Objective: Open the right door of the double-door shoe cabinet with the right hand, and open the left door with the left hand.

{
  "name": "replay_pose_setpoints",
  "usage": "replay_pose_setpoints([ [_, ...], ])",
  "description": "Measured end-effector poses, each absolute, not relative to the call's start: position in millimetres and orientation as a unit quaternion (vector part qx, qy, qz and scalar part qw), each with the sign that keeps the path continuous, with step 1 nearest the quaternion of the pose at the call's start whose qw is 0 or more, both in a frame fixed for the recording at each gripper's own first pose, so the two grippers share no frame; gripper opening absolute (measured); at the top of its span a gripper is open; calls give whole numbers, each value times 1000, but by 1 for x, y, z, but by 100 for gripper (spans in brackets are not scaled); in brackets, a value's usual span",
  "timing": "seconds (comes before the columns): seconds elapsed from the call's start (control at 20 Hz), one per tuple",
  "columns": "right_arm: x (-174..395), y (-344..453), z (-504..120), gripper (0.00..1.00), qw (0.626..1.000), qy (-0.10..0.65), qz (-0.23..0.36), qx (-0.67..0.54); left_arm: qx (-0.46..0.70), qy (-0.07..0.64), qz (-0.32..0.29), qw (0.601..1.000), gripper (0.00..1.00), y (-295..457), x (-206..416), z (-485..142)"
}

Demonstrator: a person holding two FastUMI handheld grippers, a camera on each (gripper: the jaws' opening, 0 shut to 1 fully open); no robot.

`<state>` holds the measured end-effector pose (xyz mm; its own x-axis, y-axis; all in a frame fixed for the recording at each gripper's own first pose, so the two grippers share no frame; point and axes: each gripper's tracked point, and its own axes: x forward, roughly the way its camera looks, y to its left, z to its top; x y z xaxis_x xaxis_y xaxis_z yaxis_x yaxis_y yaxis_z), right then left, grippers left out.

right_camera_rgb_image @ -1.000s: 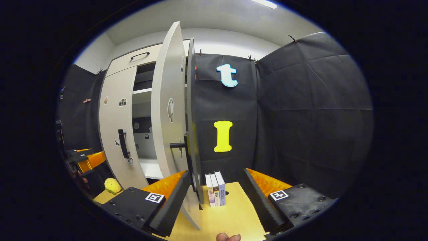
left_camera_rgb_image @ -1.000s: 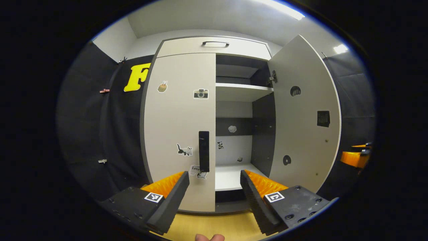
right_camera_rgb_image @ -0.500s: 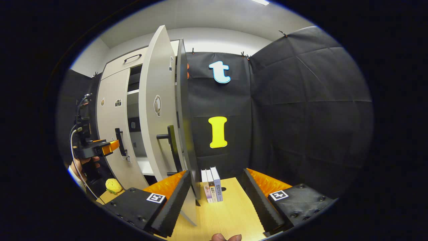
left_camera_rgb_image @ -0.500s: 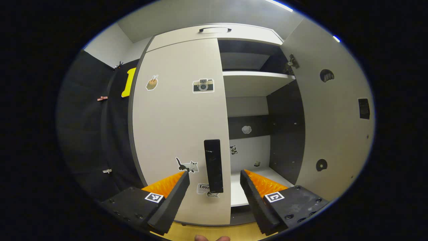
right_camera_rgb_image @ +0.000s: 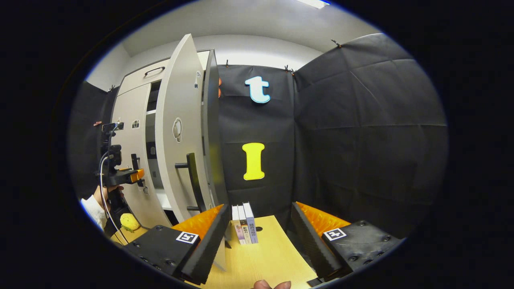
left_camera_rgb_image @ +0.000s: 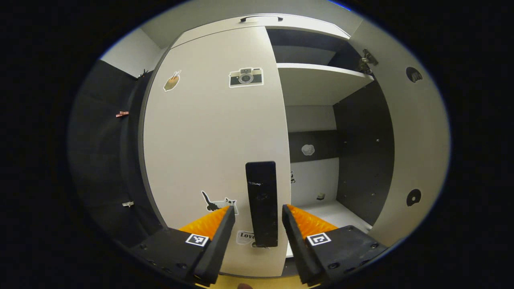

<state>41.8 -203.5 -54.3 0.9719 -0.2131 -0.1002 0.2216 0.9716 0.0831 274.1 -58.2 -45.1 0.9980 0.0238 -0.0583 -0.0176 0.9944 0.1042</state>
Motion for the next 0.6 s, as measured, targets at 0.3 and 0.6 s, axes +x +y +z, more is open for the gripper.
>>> replay_pose_setpoints([
  [0.3, 35, -211, -53, 97, 991, 44, -118, 40, 49, 29, -1, 998, 42, -66, 284, -48],
  [0.6, 33, -217, -55, 98, 990, 39, -130, 47, 38, 32, 7, 999, 36, -66, 284, -55],
])
